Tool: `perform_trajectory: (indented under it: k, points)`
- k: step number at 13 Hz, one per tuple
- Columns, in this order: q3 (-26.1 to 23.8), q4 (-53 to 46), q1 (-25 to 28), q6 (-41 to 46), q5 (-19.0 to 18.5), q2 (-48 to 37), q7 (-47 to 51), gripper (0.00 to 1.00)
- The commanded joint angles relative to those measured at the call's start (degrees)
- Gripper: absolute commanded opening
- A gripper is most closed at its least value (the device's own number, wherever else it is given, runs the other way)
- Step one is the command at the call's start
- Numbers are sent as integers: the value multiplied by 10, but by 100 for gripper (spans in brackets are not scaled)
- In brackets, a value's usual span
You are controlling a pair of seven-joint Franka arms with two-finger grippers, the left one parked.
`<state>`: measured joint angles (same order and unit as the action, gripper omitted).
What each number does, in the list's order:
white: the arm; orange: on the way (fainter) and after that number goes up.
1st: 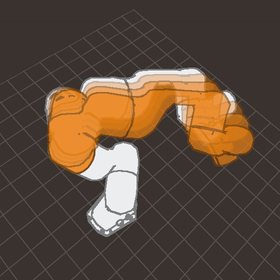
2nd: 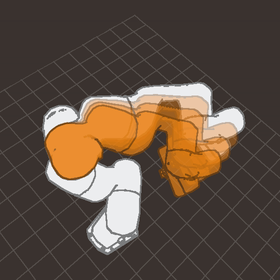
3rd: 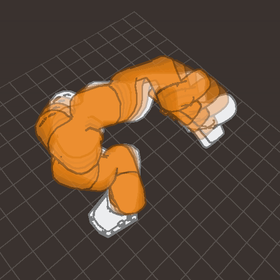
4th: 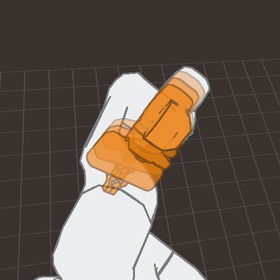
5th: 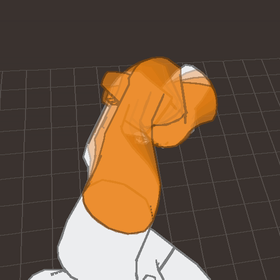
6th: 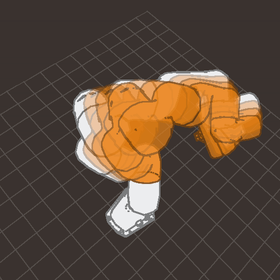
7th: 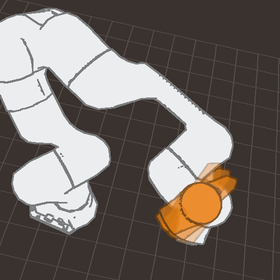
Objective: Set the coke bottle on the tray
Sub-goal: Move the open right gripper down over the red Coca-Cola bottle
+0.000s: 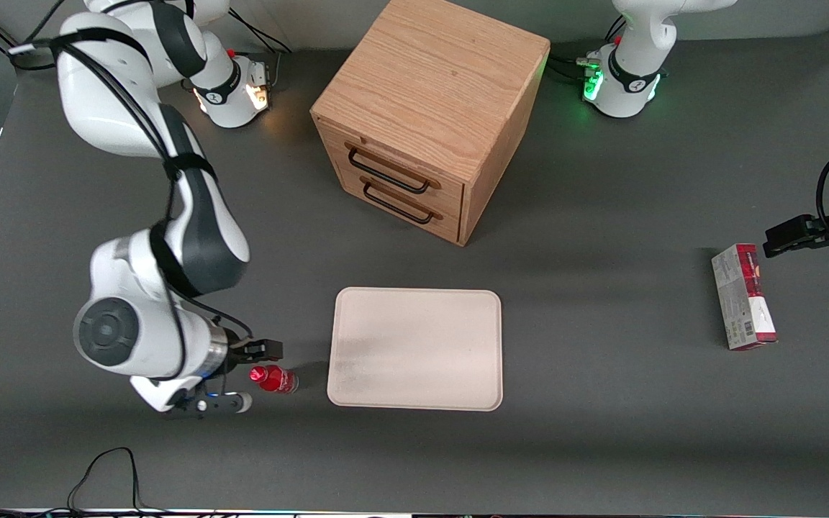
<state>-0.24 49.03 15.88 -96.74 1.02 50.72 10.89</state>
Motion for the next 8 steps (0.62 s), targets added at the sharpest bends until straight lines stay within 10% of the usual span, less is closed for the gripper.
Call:
perform_trajectory:
  k: [1,8]
  points:
    - [-2,-23,3,-13,-27,33,4,100]
    - [-2,-9,-1,-33,-30,40,-9,98]
